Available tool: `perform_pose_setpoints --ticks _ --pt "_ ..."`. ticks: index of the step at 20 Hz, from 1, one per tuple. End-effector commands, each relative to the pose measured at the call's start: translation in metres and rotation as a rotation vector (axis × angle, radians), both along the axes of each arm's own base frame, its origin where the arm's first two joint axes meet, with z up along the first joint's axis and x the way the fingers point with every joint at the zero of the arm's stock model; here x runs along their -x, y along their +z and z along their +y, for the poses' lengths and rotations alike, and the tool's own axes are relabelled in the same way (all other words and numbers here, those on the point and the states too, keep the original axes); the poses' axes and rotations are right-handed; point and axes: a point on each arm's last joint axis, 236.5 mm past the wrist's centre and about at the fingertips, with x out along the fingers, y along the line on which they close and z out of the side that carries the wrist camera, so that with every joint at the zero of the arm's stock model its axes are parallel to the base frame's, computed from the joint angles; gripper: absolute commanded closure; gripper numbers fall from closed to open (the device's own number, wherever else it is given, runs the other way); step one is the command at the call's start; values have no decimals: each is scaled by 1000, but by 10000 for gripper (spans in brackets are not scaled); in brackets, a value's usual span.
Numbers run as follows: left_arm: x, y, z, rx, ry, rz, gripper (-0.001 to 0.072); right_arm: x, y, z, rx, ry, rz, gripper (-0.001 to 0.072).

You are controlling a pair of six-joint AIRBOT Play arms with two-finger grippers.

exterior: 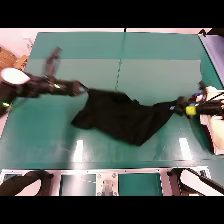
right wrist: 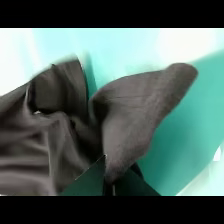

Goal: Fold the shirts.

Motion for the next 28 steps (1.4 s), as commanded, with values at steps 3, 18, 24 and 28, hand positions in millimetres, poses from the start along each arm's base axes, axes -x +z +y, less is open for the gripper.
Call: perform_pose_setpoints --ticks 3,18,24,28 --pt "-11 119 86 15 147 -213 687 -22 144 -49 123 -83 -304 698" --pt "-7 286 131 -227 308 -651 687 29 313 -21 347 -108 -686 698" --pt "-80 81 105 -160 130 -134 686 7 96 4 104 -124 -323 699" --pt "-112 -66 60 -165 85 81 686 26 -38 18 87 -163 -88 698"
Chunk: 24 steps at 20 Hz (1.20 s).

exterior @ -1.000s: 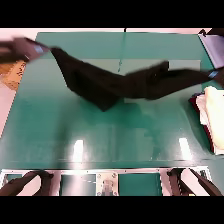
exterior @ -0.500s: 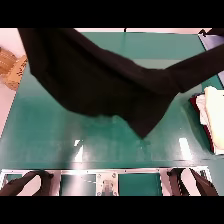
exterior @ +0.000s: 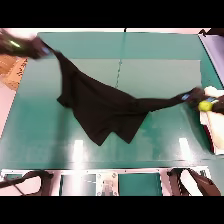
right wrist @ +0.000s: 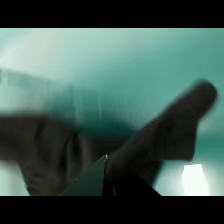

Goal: Fold the shirts.

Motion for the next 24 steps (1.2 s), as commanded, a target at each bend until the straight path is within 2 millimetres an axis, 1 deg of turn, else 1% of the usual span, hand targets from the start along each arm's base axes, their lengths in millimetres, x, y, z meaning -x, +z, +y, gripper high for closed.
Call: perform_pose_setpoints --ticks 1,2,3,4,5,6,7,8,9,11,12,13,14,15,16,17,19,20,21,22,23,24 --pt "-21 -121 -31 -4 -3 177 685 21 -104 8 0 -40 174 698" --pt "-26 -137 -32 11 28 218 664 21 -113 7 0 -33 199 698" --pt "-29 -145 -29 24 58 251 419 20 -119 5 4 -29 211 698" --pt "-30 -145 -23 37 86 269 100 18 -121 2 7 -26 214 698" --pt "-27 -137 -16 55 97 297 22 15 -119 0 14 -23 209 698" --pt "-20 -128 -6 65 78 331 24 11 -117 -2 24 -20 197 698" --pt "-9 -119 4 76 51 376 115 8 -113 -4 31 -19 186 698" --pt "5 -111 15 89 30 434 240 5 -110 -5 35 -19 176 698" --pt "16 -105 26 103 24 489 308 2 -107 -6 38 -20 168 698" --pt "34 -97 46 120 43 561 685 -1 -104 -7 42 -21 159 699" --pt "42 -94 55 94 50 571 687 -1 -104 -7 42 -20 159 698" --pt "50 -94 65 33 63 577 688 -1 -104 -7 41 -20 161 698" --pt "61 -96 78 -50 88 585 687 -1 -105 -7 41 -20 162 698" --pt "73 -99 85 -100 104 594 687 -1 -104 -7 41 -20 161 698" --pt "86 -101 85 -114 113 597 687 -1 -105 -8 42 -22 161 698" --pt "99 -108 83 -115 126 602 687 -2 -104 -8 44 -25 158 699" --pt "124 -135 74 -83 166 626 684 -2 -104 -9 46 -27 156 698" --pt "136 -152 64 -35 187 647 549 -2 -104 -9 50 -22 154 698" --pt "147 -168 51 30 211 678 182 -2 -104 -9 49 -22 154 698" --pt "156 -187 39 101 240 716 114 -2 -104 -9 48 -23 154 698" --pt "164 -206 28 140 246 719 177 -2 -104 -9 49 -22 154 698" --pt "169 -223 18 159 261 714 173 -2 -104 -9 49 -22 154 698"
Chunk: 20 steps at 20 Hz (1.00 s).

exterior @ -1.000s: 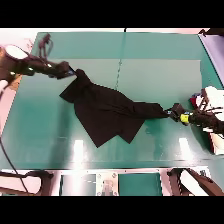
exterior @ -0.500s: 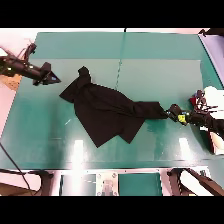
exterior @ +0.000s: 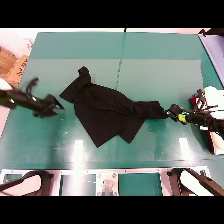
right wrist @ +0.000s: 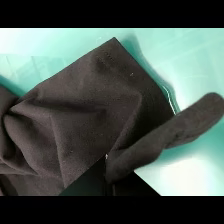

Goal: Fold the shirts.

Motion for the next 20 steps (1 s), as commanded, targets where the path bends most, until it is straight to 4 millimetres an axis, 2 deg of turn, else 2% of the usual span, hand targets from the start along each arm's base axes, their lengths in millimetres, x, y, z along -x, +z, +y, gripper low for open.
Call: perform_pose_setpoints --ticks 1,4,8,10,11,12,13,14,16,18,20 --pt "22 -56 -32 64 123 -16 173 -1 0 0 1 1 -2 698" --pt "17 -84 -56 20 171 -91 173 -1 1 1 -2 -1 -4 698" --pt "-6 -91 -77 5 216 -150 175 -1 1 1 -2 0 -3 698" --pt "-19 -90 -78 14 243 -171 177 -1 1 1 -3 2 -2 698" --pt "-28 -87 -76 4 244 -200 391 -1 1 1 -4 2 -2 698" --pt "-37 -81 -75 -4 228 -240 638 0 1 2 -5 3 -2 698" --pt "-47 -72 -75 -1 216 -276 686 0 1 2 -7 5 0 698" --pt "-57 -60 -77 7 207 -308 687 1 1 4 -13 8 3 698" --pt "-76 -20 -92 63 139 -388 688 1 7 8 -28 31 4 698" --pt "-93 47 -107 117 47 -525 688 -5 34 15 -54 90 -22 699" --pt "-99 138 -115 125 -52 -729 688 -21 87 19 -83 134 -93 698"
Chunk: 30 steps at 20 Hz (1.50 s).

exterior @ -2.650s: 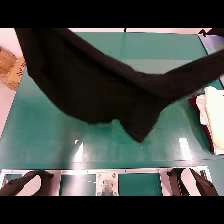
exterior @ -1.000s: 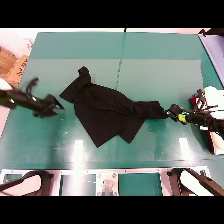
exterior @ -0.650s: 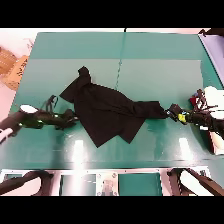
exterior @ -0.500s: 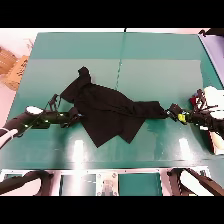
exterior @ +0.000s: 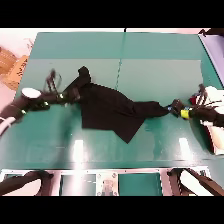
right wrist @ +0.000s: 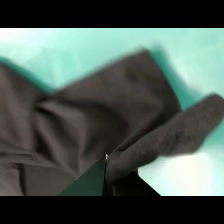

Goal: Fold the shirts.

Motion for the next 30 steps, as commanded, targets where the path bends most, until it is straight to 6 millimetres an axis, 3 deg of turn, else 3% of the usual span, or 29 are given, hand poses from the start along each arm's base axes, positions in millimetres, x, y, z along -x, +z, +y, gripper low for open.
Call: perform_pose_setpoints --ticks 1,4,7,9,10,12,14,16,18,20,22,26,30 --pt "-2 147 -14 -49 -152 -336 688 -15 80 8 -52 76 -95 699" --pt "26 306 4 -194 -129 -723 688 -30 202 -8 24 58 -320 699" --pt "96 450 24 -313 -60 -1085 688 -16 326 -24 146 -21 -574 698" --pt "142 508 28 -356 -52 -1229 688 9 396 -25 239 -59 -732 698" --pt "162 528 29 -377 -51 -1284 688 22 423 -21 284 -68 -798 699" --pt "194 562 35 -405 -19 -1387 688 52 469 -12 372 -89 -914 698" --pt "209 581 45 -442 35 -1450 688 75 499 -3 436 -110 -998 698" --pt "211 588 53 -470 73 -1465 688 92 518 -1 492 -152 -1051 699" --pt "197 581 67 -523 123 -1419 688 97 524 -7 514 -198 -1058 698" --pt "168 562 86 -599 180 -1333 687 91 515 -14 501 -207 -1030 698" --pt "128 527 97 -650 194 -1219 687 70 490 -24 435 -203 -963 698" --pt "30 424 87 -657 81 -952 687 12 395 -51 243 -194 -778 698" --pt "-60 294 64 -596 -60 -664 687 -58 251 -69 128 -189 -545 698"
